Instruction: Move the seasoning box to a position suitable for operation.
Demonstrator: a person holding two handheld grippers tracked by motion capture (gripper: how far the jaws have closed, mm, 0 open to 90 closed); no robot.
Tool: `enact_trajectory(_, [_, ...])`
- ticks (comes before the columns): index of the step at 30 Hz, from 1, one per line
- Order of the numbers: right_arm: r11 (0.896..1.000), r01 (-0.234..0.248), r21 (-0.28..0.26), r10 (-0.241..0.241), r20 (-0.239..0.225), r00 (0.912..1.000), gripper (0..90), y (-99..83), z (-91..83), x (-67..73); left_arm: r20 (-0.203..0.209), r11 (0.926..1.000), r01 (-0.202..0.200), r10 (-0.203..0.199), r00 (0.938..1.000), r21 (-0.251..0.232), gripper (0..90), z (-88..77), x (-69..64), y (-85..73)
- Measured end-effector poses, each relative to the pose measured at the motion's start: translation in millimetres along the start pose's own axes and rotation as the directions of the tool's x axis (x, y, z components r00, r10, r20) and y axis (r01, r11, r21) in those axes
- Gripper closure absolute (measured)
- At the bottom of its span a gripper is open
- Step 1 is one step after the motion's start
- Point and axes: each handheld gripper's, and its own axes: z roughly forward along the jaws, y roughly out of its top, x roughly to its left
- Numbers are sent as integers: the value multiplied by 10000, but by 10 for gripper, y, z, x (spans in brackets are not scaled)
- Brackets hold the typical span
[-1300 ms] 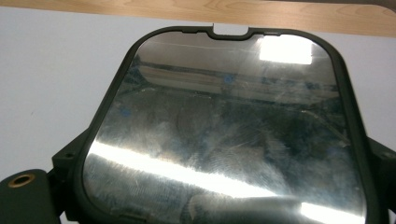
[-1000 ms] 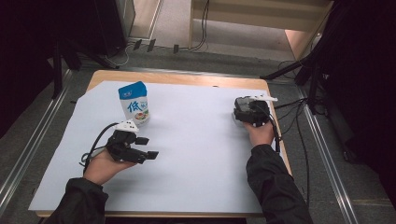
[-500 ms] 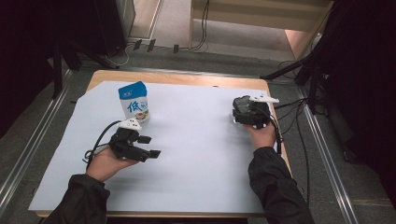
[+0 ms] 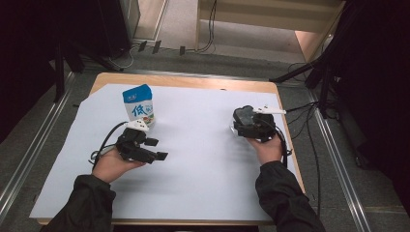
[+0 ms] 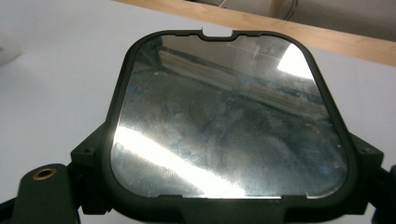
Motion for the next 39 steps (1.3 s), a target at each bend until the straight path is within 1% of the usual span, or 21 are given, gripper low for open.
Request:
enact_trajectory(3, [9998, 91, 165, -88, -178, 9998, 162, -15, 5, 73, 29, 10000, 75, -75, 10000, -62, 325, 2, 13, 3])
enact_trajectory(4, [9992, 284, 266, -274, -339, 9990, 162, -31, 11, 157, 35, 10000, 38, -38, 10000, 10, 327, 3, 29, 5])
enact_trajectory(9, [9984, 504, 238, -486, -712, 9963, 163, -40, 12, 318, -9, 9999, 145, -145, 9999, -53, 338, 0, 45, 4])
enact_trajectory(10, [9984, 504, 238, -486, -712, 9963, 163, -40, 12, 318, -9, 9999, 145, -145, 9999, -53, 343, 0, 45, 4])
enact_trajectory(11, [9975, 670, 238, -645, -941, 9935, 163, -44, 20, 407, 64, 9999, 156, -156, 9999, -55, 349, -10, 53, 3])
enact_trajectory(12, [9975, 670, 238, -645, -941, 9935, 163, -44, 20, 407, 64, 9999, 156, -156, 9999, -55, 356, -10, 53, 3])
enact_trajectory(13, [9955, 902, 274, -865, -1133, 9898, 163, -49, 38, 491, 10, 9998, 137, -137, 9999, -130, 372, -15, 55, -4])
enact_trajectory(14, [9955, 902, 274, -865, -1133, 9898, 163, -49, 38, 491, 10, 9998, 137, -137, 9999, -130, 394, -15, 55, -4])
enact_trajectory(15, [9940, 1060, 278, -1013, -1339, 9858, 163, -63, 68, 575, -46, 9997, 157, -158, 9999, -161, 411, -31, 59, -11])
enact_trajectory(17, [9929, 1150, 317, -1087, -1573, 9816, 162, -79, 105, 653, -27, 9996, 191, -192, 9998, -218, 428, -45, 69, -17])
enact_trajectory(21, [9875, 1534, 352, -1442, -1880, 9715, 163, -88, 157, 803, 13, 9995, 281, -281, 9996, -165, 439, -58, 77, -41])
enact_trajectory(22, [9875, 1534, 352, -1442, -1880, 9715, 163, -88, 157, 803, 13, 9995, 281, -281, 9996, -165, 438, -58, 77, -41])
enact_trajectory(23, [9860, 1632, 328, -1528, -2104, 9656, 163, -85, 181, 885, -4, 9992, 335, -335, 9994, -206, 436, -58, 76, -58])
enact_trajectory(24, [9860, 1632, 328, -1528, -2104, 9656, 163, -85, 181, 885, -4, 9992, 335, -335, 9994, -206, 435, -58, 76, -58])
enact_trajectory(25, [9833, 1790, 324, -1670, -2299, 9588, 163, -82, 201, 952, -16, 9992, 355, -355, 9994, -204, 433, -71, 75, -74])
enact_trajectory(30, [9771, 2083, 438, -1894, -2674, 9448, 163, -91, 255, 1118, -139, 9989, 399, -403, 9991, -239, 433, -112, 77, -108])
enact_trajectory(32, [9733, 2254, 421, -2054, -2774, 9385, 162, -99, 274, 1166, -144, 9985, 455, -459, 9988, -301, 428, -122, 73, -121])
enact_trajectory(33, [9733, 2254, 421, -2054, -2774, 9385, 162, -99, 274, 1166, -144, 9985, 455, -459, 9988, -301, 426, -122, 73, -121])
enact_trajectory(35, [9698, 2400, 430, -2171, -2953, 9304, 162, -115, 303, 1238, -208, 9986, 437, -443, 9988, -289, 424, -132, 70, -132])
enact_trajectory(37, [9691, 2422, 475, -2172, -3021, 9282, 162, -122, 315, 1256, -208, 9987, 426, -431, 9989, -270, 423, -134, 70, -134])
enact_trajectory(39, [9623, 2691, 396, -2460, -2956, 9231, 163, -155, 333, 1303, -215, 9990, 378, -383, 9990, -239, 421, -131, 67, -137])
